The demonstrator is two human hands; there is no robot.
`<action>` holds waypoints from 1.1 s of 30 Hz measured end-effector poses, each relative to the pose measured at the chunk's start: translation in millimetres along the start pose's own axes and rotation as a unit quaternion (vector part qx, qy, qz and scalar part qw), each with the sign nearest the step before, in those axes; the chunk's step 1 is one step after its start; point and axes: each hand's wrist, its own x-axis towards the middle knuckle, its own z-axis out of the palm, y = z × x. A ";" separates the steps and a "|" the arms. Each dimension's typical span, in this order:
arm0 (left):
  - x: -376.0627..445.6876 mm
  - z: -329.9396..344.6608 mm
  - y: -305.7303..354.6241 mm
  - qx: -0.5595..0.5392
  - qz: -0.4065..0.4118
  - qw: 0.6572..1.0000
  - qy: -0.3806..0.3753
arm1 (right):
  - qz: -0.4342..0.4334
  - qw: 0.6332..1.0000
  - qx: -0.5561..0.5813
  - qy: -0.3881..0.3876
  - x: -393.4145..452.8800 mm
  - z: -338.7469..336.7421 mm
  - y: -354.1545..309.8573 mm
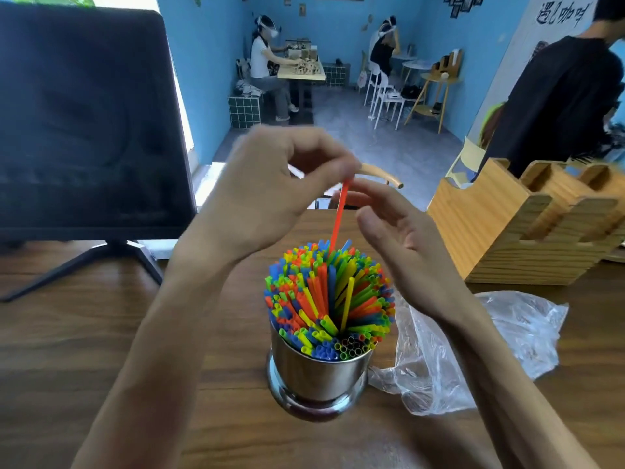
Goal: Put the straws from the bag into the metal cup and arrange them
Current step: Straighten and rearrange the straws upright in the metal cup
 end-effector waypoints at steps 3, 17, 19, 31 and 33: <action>1.3 -8.8 18.8 -0.069 0.090 0.990 0.086 | -0.048 0.998 -0.018 -0.035 9.7 8.5 -10.3; -57.0 4.0 -34.4 -0.174 -0.071 0.981 0.047 | -0.033 0.945 0.301 0.122 1.6 -60.2 -23.1; -62.0 7.9 -34.0 -0.105 -0.072 0.991 -0.033 | -0.058 0.953 0.261 0.140 2.9 -52.6 -30.8; -43.2 26.1 -41.4 -0.036 -0.103 0.994 -0.025 | -0.105 0.982 -0.152 -0.037 -32.3 9.8 6.4; -39.1 30.5 -45.9 0.005 -0.109 0.993 -0.047 | -0.091 0.984 -0.144 -0.053 -34.0 4.1 8.6</action>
